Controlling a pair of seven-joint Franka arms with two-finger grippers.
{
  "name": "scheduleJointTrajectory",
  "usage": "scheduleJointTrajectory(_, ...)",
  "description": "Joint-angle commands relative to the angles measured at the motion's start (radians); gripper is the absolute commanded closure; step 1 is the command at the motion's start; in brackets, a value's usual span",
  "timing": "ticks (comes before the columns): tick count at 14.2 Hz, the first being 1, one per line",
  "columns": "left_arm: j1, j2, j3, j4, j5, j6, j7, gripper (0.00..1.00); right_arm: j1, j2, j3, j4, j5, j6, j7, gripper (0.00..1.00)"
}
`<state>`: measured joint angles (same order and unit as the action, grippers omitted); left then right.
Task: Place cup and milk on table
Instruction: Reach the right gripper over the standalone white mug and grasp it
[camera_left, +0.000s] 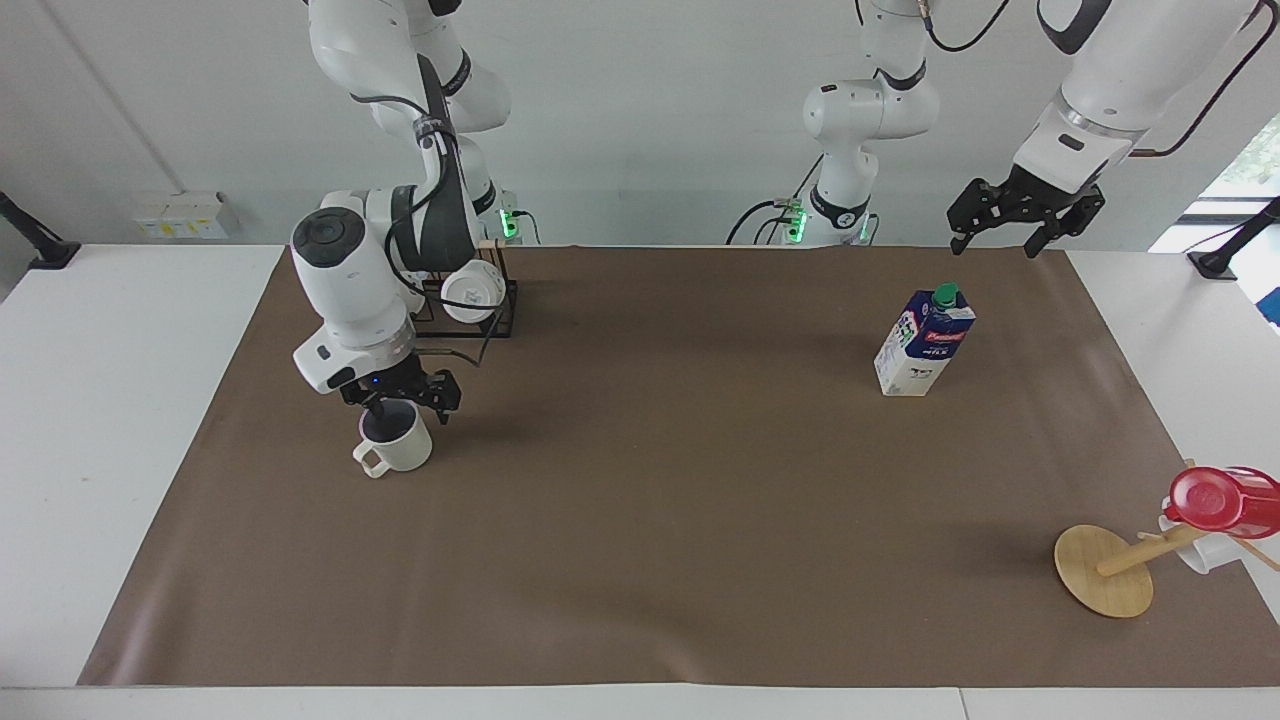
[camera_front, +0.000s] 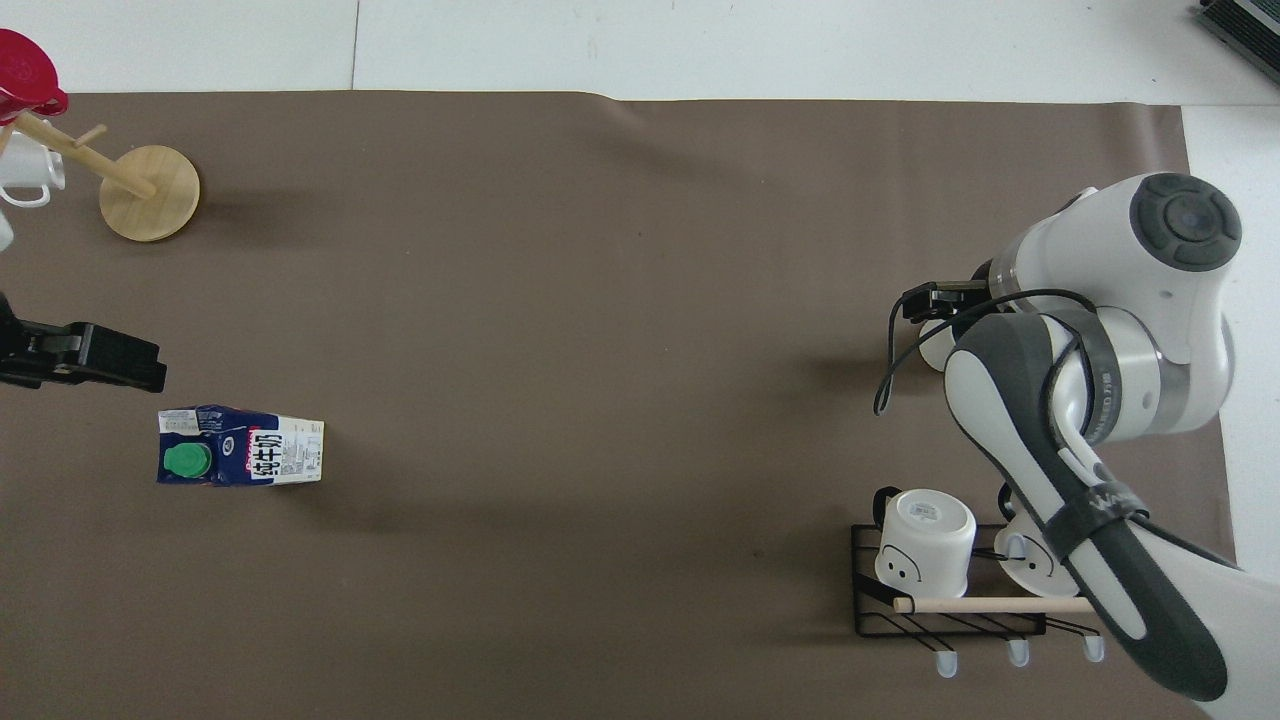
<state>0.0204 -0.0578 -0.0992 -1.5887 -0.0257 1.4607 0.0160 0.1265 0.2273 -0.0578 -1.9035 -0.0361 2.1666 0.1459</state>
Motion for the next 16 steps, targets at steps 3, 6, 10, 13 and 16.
scheduleJointTrajectory(3,0.015,-0.014,-0.01,-0.002,-0.003,0.004,-0.007,0.0,-0.01,0.027,0.007,-0.043,0.009,0.061,-0.035,0.0)
scheduleJointTrajectory(6,0.013,-0.014,-0.01,-0.008,-0.003,0.004,-0.005,0.0,-0.027,0.038,0.007,-0.087,0.01,0.127,-0.091,0.0)
scheduleJointTrajectory(10,0.016,-0.031,-0.01,-0.043,-0.003,0.039,-0.007,0.0,-0.025,0.038,0.007,-0.088,0.009,0.122,-0.091,0.0)
scheduleJointTrajectory(13,0.012,-0.031,-0.01,-0.047,-0.003,0.046,-0.011,0.0,-0.015,0.038,0.007,-0.081,0.009,0.113,-0.094,0.1)
scheduleJointTrajectory(16,0.01,-0.031,-0.01,-0.047,-0.003,0.052,-0.016,0.0,-0.015,0.035,0.006,-0.071,0.007,0.111,-0.097,0.39)
